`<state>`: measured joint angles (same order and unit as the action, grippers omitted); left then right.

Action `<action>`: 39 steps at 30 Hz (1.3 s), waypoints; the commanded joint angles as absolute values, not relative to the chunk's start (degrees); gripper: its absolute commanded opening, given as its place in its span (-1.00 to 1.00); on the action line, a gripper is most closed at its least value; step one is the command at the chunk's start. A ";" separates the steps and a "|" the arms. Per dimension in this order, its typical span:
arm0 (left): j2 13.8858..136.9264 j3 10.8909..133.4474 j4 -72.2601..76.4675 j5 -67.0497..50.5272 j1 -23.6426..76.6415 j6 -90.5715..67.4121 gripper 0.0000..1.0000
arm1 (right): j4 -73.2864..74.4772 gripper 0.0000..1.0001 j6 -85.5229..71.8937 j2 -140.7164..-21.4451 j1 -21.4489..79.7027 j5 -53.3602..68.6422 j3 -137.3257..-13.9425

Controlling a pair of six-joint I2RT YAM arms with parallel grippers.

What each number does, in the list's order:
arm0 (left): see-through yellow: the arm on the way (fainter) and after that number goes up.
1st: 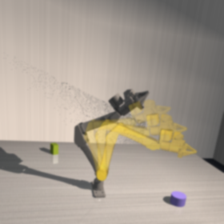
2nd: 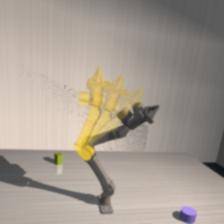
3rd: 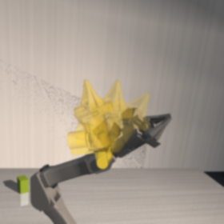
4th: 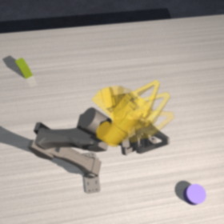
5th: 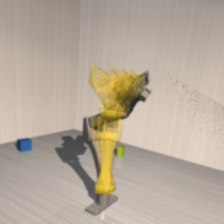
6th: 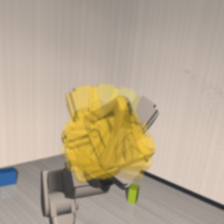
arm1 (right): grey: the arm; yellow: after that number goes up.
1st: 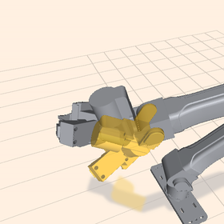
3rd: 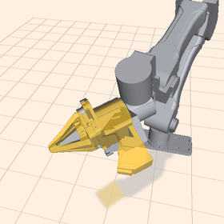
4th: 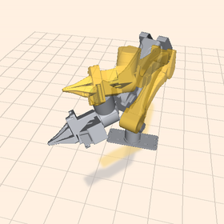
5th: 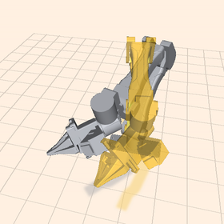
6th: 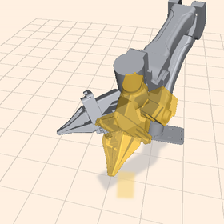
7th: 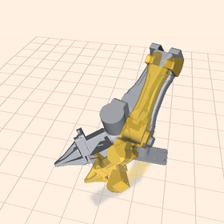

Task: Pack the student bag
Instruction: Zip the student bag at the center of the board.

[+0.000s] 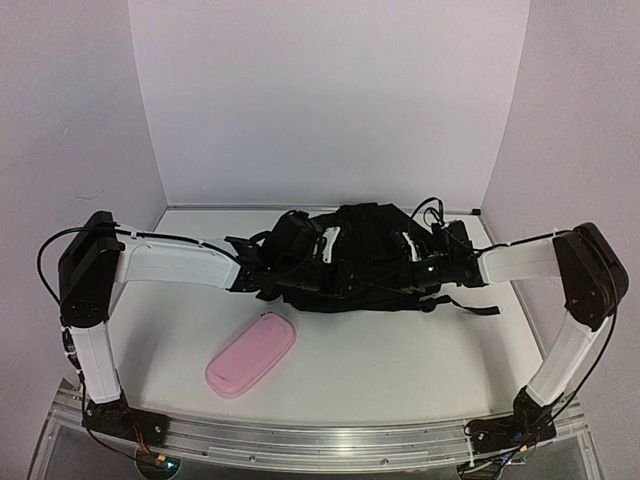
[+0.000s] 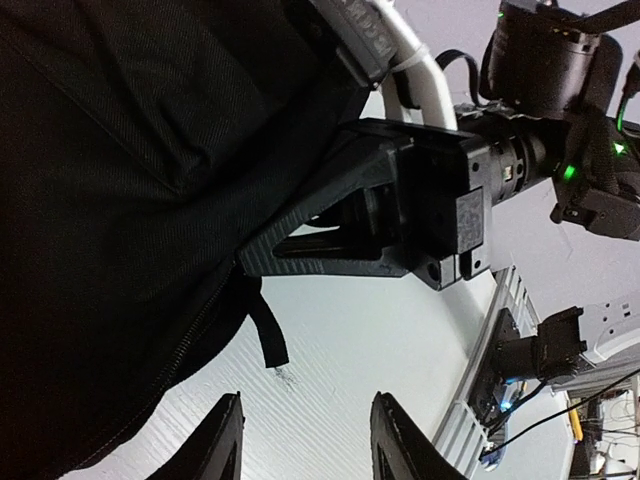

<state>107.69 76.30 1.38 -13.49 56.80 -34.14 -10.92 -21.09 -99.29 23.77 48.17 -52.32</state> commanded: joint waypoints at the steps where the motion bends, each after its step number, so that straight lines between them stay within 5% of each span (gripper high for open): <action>1: 110.33 81.04 1.42 -16.04 56.41 -38.24 -0.18 | -17.20 -1.00 -19.16 -95.41 24.18 47.57 -52.69; 27: 122.84 91.02 -1.31 -18.97 55.02 -43.68 -0.32 | -18.36 -1.00 -19.74 -94.83 25.09 47.68 -51.77; 36: 120.88 87.73 -0.28 -18.25 55.02 -43.51 -0.75 | -18.37 -0.99 -20.87 -95.35 25.10 46.66 -51.98; 39: 119.64 86.80 -1.01 -17.02 55.00 -42.90 -0.90 | -18.37 -0.63 -22.00 -95.87 24.96 45.66 -52.47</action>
